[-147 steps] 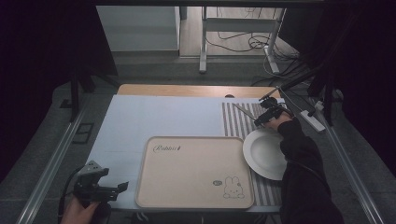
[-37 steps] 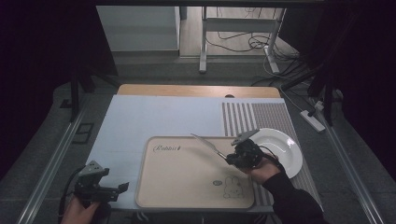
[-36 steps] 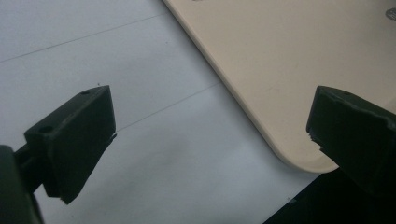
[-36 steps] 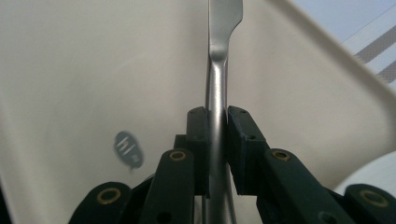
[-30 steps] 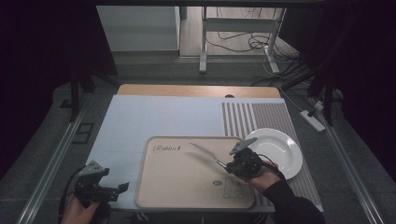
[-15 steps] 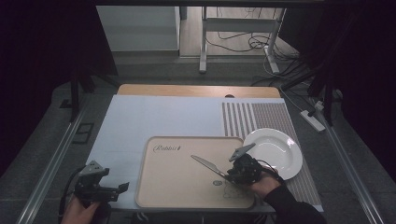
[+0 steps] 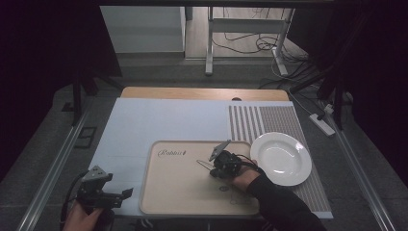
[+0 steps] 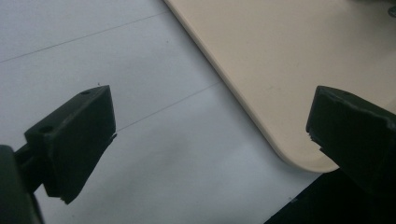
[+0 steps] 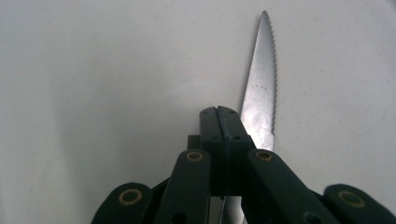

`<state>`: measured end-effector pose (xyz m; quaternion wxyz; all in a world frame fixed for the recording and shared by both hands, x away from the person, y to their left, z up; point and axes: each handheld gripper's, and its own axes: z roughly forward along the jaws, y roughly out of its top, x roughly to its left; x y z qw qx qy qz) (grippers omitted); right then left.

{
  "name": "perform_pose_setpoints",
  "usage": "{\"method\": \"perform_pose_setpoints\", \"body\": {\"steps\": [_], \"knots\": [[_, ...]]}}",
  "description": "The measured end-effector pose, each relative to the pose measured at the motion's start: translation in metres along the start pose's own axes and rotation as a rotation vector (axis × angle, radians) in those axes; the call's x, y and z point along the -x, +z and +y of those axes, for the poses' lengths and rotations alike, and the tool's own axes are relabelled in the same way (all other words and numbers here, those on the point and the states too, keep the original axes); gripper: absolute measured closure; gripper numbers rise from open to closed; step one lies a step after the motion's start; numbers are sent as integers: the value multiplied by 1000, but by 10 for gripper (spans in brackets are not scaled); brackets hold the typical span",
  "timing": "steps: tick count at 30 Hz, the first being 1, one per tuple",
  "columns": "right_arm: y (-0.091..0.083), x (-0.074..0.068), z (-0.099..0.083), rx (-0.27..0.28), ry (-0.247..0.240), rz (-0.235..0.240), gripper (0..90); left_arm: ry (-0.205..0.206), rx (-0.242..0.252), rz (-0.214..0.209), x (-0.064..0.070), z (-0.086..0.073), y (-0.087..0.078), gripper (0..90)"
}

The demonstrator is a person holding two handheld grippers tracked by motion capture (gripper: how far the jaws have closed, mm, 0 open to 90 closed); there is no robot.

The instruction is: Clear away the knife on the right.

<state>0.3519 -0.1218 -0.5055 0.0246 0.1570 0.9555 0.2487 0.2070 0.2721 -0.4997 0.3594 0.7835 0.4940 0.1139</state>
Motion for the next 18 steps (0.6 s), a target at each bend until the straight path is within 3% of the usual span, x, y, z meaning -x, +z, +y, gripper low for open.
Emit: {"method": "perform_pose_setpoints", "body": {"steps": [3,18], "knots": [[-4,5,-5,-7,17,-32,900,0,-1,1,0,0,0,25],[-34,27,-52,10,172,-91,900,-2,-2,2,1,0,0,25]]}}
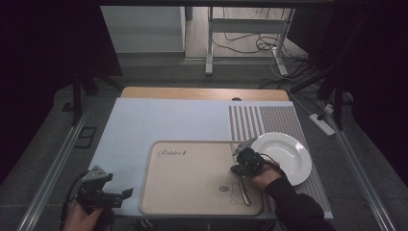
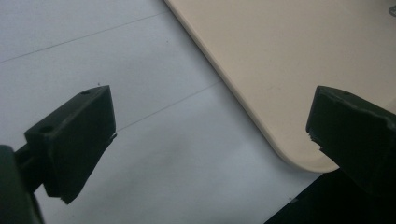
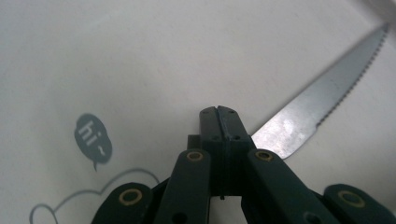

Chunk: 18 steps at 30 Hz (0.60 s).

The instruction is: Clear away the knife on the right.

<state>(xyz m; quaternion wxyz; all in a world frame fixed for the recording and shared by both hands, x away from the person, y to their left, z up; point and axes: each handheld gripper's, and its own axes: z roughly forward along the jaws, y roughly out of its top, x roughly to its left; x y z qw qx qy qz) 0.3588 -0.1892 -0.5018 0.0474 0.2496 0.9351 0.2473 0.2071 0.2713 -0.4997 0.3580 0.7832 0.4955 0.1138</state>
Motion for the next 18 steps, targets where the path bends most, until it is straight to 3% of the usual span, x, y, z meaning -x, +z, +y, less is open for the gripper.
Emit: {"method": "perform_pose_setpoints", "body": {"steps": [9,18], "knots": [[-13,12,-21,14,59,-9,900,0,-2,1,0,0,0,25],[-19,17,-30,17,81,-17,900,-1,-3,1,0,0,0,25]]}}
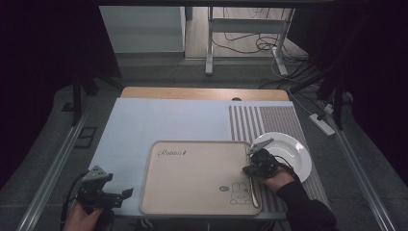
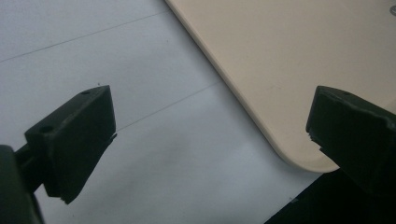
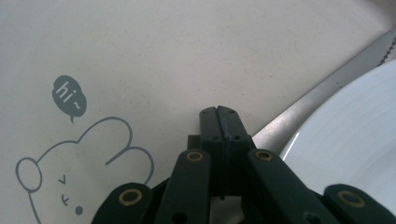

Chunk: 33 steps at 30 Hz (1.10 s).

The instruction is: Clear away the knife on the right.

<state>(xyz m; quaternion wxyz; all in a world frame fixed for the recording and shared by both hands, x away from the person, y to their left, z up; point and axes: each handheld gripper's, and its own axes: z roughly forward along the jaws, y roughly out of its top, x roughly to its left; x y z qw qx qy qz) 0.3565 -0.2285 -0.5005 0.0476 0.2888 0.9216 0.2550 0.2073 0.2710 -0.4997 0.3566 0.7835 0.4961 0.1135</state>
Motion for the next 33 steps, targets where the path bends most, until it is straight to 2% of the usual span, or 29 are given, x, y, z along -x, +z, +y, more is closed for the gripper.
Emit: {"method": "perform_pose_setpoints", "body": {"steps": [5,9,15,22,23,28,33], "knots": [[0,-2,2,-10,0,-17,900,2,0,-1,0,0,0,25],[-1,-4,4,15,3,-9,848,7,-2,-3,0,0,0,26],[-2,-7,9,52,29,5,668,11,-4,-5,0,0,0,27],[-5,-10,11,95,37,-6,446,11,-4,-9,0,0,1,27],[-5,-10,11,95,37,-6,446,11,-4,-9,0,0,1,27],[-13,-13,13,127,53,-69,251,10,-4,-10,0,0,1,27],[-19,-13,14,146,69,-68,177,11,-4,-10,0,0,1,27]]}}
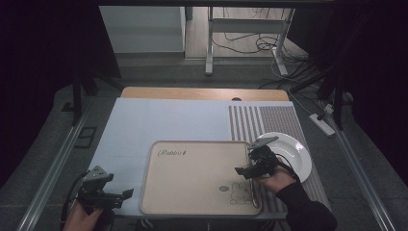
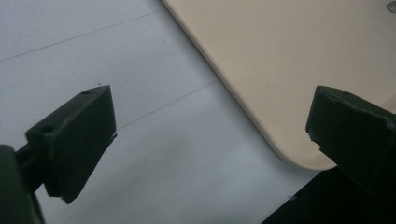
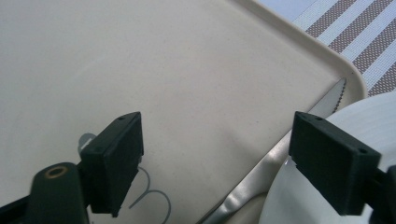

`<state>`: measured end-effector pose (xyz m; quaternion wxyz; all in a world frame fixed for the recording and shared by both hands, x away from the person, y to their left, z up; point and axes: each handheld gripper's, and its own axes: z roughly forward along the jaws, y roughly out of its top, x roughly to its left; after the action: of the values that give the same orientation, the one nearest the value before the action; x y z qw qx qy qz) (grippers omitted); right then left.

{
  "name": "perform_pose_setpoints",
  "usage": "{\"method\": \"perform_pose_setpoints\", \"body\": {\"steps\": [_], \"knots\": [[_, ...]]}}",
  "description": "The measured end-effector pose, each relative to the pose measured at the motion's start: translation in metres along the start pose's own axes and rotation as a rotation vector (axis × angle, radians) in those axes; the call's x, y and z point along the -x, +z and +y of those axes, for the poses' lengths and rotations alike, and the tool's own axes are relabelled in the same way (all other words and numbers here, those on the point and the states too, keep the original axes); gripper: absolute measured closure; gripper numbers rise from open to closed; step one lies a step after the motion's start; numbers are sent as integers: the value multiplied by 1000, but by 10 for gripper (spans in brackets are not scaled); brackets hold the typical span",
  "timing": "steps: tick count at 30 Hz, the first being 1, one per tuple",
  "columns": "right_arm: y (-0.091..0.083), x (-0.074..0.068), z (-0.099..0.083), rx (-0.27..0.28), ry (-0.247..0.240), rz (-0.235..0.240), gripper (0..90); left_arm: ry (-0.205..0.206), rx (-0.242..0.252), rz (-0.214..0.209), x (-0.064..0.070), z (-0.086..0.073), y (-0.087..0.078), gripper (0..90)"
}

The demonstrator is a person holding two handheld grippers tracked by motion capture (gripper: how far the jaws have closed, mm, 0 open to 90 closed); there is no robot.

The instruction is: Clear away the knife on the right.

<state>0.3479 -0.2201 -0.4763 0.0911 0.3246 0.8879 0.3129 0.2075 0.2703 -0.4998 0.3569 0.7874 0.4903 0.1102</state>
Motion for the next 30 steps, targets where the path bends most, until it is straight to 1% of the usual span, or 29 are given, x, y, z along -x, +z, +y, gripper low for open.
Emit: {"method": "perform_pose_setpoints", "body": {"steps": [3,5,10,12,16,19,21,30], "knots": [[-2,1,-1,18,12,11,125,2,-1,0,0,0,0,27],[-3,1,-3,24,10,8,89,2,-1,0,0,0,0,27],[-6,3,-7,31,10,4,33,2,-1,1,0,0,0,27],[-7,4,-9,36,4,-9,29,2,-1,1,0,0,0,27],[-9,5,-13,46,4,-12,12,2,-1,1,0,0,0,27],[-12,6,-15,61,14,4,3,2,-2,1,0,0,0,27],[-13,6,-16,69,18,3,0,2,-2,1,0,0,0,27],[-20,5,-25,82,16,-33,0,4,-4,2,0,0,0,27]]}}
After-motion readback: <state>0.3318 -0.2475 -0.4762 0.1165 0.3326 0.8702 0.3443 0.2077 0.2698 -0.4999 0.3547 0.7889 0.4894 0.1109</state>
